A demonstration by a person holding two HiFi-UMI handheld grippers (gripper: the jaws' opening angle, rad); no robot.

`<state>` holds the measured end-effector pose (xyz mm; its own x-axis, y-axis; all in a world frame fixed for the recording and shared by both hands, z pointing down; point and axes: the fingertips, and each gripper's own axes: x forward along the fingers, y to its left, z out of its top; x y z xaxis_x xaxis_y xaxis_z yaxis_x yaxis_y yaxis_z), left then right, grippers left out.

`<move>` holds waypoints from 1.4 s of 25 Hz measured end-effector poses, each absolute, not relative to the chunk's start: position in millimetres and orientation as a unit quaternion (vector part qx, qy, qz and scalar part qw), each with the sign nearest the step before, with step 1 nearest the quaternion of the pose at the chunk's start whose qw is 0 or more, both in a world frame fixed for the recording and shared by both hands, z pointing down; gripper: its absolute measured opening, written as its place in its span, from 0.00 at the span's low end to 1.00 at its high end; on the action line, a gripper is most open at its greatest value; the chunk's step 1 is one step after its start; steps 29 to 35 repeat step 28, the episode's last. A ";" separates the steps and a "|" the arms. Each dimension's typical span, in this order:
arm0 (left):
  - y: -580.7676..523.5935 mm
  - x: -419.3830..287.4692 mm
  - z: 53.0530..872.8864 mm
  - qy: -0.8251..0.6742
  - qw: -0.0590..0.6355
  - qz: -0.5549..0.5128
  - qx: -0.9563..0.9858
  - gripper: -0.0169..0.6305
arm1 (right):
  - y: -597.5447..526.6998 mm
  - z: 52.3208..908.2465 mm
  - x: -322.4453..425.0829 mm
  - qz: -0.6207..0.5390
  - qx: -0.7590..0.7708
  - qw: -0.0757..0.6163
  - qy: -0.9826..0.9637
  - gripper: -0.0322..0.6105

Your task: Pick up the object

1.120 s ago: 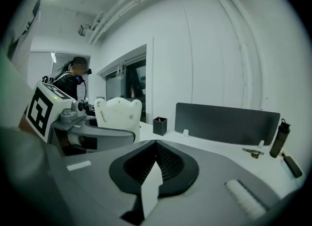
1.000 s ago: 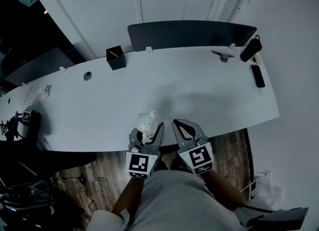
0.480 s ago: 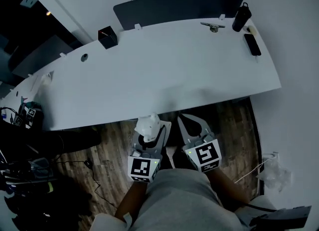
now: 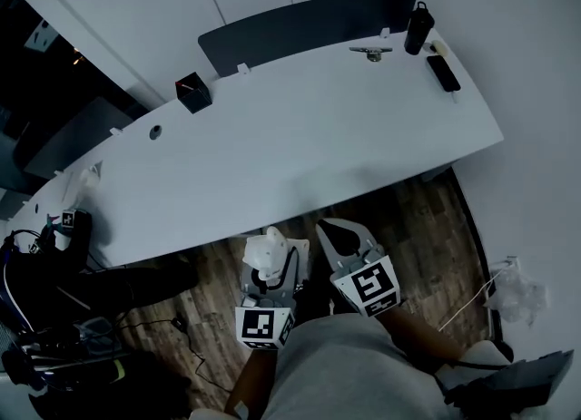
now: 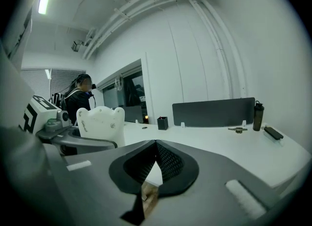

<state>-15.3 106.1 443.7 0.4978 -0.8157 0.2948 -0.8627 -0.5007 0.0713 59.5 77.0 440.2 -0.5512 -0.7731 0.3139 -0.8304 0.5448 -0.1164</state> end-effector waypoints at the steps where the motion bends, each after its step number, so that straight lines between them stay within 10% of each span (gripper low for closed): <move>1: 104.2 -19.5 437.0 -0.487 0.105 0.106 0.861 0.28 | 75.2 433.9 53.3 0.127 0.458 0.110 -0.873 0.05; 35: 73.8 -31.1 397.4 -0.457 0.073 0.075 0.883 0.28 | 60.3 397.1 34.3 0.086 0.484 0.116 -0.863 0.05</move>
